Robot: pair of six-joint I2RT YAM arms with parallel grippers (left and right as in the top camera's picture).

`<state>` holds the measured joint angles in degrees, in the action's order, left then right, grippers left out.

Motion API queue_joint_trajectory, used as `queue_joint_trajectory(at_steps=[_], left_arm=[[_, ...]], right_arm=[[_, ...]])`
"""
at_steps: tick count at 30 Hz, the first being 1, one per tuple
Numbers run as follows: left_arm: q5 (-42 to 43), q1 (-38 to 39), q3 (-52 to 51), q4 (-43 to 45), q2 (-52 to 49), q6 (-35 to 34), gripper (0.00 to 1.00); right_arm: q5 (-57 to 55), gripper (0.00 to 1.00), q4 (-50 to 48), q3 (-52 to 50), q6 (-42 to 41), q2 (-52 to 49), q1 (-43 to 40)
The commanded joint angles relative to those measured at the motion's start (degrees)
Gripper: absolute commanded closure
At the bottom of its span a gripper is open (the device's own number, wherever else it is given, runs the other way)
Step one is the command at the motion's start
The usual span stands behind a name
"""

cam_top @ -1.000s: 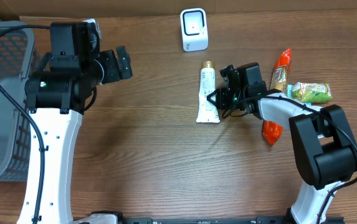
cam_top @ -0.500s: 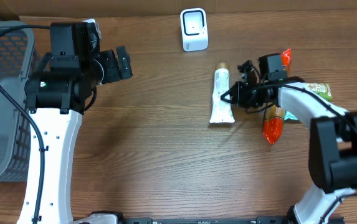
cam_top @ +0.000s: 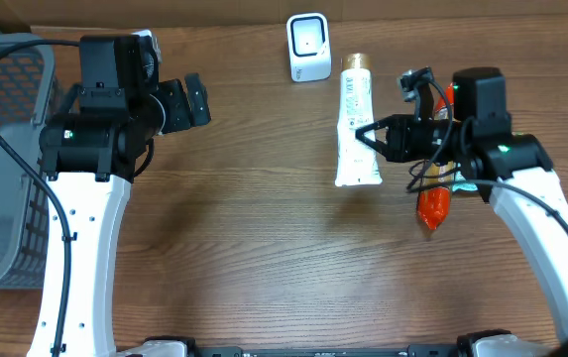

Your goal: Scan the item barcode

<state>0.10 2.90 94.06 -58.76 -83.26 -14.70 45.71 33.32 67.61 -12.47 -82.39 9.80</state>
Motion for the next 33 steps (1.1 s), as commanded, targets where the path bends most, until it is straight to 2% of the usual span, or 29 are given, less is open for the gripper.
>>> queue_joint_trajectory(at_steps=[1,6,10,14,17,24,30,33], left_arm=[[-0.7,0.2,0.5,0.1,0.0,-0.7,0.00],[-0.7,0.2,0.5,0.1,0.0,-0.7,0.01],[-0.7,0.2,0.5,0.1,0.0,-0.7,0.00],[-0.7,0.2,0.5,0.1,0.0,-0.7,0.01],[-0.7,0.2,0.5,0.1,0.0,-0.7,0.01],[-0.7,0.2,0.5,0.1,0.0,-0.7,0.00],[-0.7,0.2,0.5,0.1,0.0,-0.7,0.00],[-0.7,0.2,0.5,0.1,0.0,-0.7,0.01]], right_arm=[[1.7,0.96,0.4,2.2,0.0,4.0,0.3],[-11.5,0.96,6.1,5.6,-2.8,3.9,2.2],[-23.7,0.96,10.6,14.3,-2.8,1.8,5.6],[-41.3,0.96,10.4,23.3,-2.0,-2.2,11.2],[-54.8,0.96,7.4,26.6,2.4,-6.2,15.5],[-80.3,0.96,-9.4,26.6,21.2,-19.9,21.2],[-85.7,0.96,-20.0,26.6,47.3,-30.1,21.2],[-85.7,0.96,-24.9,26.6,56.3,-33.3,21.2]])
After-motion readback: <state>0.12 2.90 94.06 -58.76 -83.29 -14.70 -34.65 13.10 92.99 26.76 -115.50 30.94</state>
